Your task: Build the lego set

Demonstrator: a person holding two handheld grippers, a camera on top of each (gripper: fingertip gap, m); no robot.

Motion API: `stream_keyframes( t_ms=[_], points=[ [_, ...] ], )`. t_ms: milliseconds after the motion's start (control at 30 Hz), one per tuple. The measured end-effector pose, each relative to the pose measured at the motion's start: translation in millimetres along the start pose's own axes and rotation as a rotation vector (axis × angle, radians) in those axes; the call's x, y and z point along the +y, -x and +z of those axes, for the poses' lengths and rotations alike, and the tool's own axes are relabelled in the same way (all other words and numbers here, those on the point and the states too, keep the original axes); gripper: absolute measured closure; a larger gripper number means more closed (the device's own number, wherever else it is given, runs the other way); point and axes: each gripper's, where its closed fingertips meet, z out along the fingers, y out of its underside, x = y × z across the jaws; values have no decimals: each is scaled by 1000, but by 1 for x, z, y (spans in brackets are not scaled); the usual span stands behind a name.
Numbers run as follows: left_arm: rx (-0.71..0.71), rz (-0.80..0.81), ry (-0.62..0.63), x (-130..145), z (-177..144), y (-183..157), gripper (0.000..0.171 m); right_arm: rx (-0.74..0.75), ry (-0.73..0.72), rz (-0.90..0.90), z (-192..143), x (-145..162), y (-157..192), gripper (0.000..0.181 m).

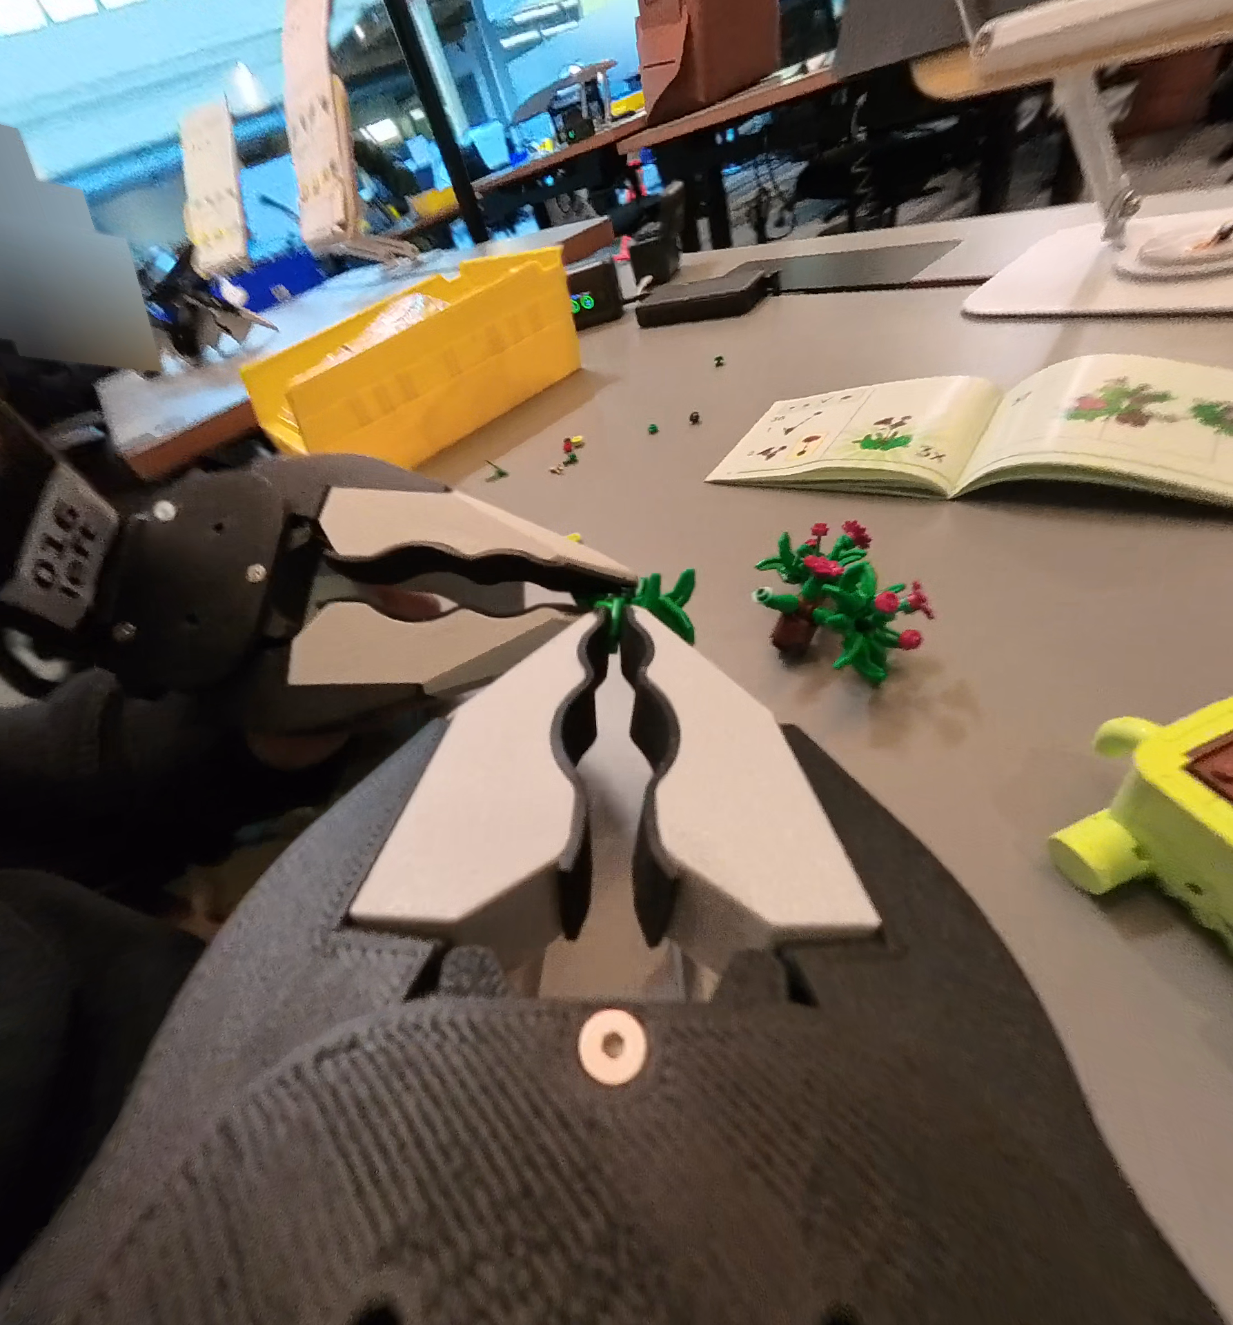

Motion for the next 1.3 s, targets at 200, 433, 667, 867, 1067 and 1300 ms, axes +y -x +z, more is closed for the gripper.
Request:
stream_keyframes(
  t_ms=[200, 433, 667, 867, 1067, 1300],
  points=[
    [15, -30, -12, -2, 0, 0, 163, -97, -29, 172, -2, -2, 0, 181],
    [-48, -9, 98, 20, 4, 19, 164, -384, -157, 519, -17, -26, 14, 181],
    [-24, -167, -12, 12, -9, 38, 164, -9, -35, 41, -20, -15, -7, 181],
    [98, -495, -207, -6, -21, 52, 165, 128, 210, -75, -5, 28, -29, 181],
    [290, -810, -341, -13, -27, 56, 165, 116, 223, -71, -4, 30, -28, 181],
    [400, -993, -392, -13, -27, 59, 165, 151, 289, -64, -2, 40, -34, 181]
  ],
)
